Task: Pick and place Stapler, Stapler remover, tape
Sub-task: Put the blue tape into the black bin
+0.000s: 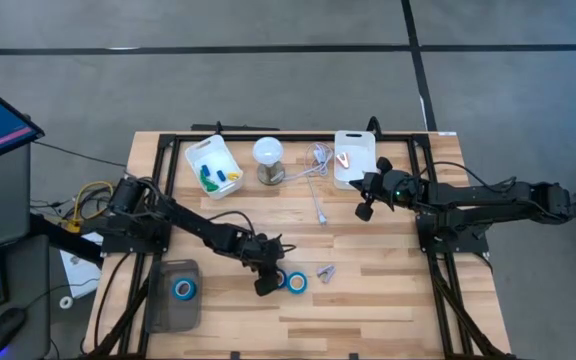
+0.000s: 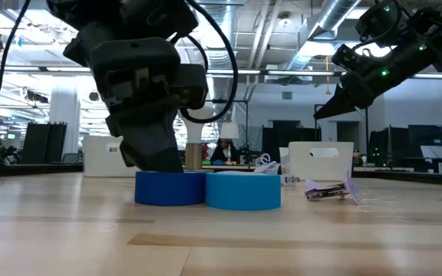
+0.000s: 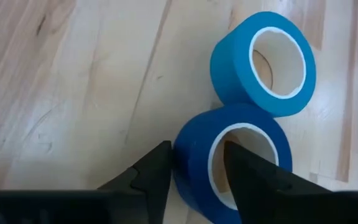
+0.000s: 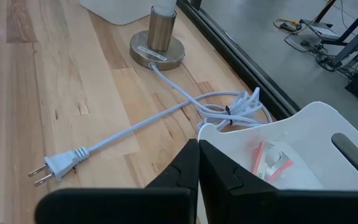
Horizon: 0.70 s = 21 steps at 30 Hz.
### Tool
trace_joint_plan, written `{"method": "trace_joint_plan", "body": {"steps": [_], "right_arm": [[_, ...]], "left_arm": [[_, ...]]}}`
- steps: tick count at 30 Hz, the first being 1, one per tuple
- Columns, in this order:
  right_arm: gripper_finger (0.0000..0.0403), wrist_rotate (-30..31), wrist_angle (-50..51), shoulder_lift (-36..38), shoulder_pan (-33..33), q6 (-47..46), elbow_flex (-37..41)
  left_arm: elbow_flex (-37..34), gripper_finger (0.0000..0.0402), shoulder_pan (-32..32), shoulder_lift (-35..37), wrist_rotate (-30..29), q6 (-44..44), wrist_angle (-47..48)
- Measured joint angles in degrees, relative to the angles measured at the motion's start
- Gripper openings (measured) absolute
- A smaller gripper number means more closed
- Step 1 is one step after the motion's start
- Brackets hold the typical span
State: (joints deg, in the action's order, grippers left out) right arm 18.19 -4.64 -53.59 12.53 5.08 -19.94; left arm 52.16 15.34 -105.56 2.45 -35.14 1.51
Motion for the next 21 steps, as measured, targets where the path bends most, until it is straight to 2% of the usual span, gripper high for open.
{"method": "trace_joint_plan", "body": {"steps": [3, 8, 15, 21], "right_arm": [[0.0000, 0.0, 0.1, 0.0, 0.0, 0.0, 0.0], [0.0000, 0.0, 0.2, 0.0, 0.0, 0.8, 0.0], [0.0000, 0.0, 1.7, 0.0, 0.0, 1.0, 0.0], [0.0000, 0.0, 1.8, 0.0, 0.0, 1.0, 0.0]], "left_arm": [[-0.2, 0.0107, -0.1, 0.7, -0.3, 0.6, 0.6], [-0.3, 0.0023, -0.4, 1.1, 0.0, 1.1, 0.6], [-0.3, 0.0023, -0.7, 2.4, -1.8, 3.7, 2.9], [-0.3, 0.0017, -1.4, 10.7, -9.0, 4.8, 16.5]]}}
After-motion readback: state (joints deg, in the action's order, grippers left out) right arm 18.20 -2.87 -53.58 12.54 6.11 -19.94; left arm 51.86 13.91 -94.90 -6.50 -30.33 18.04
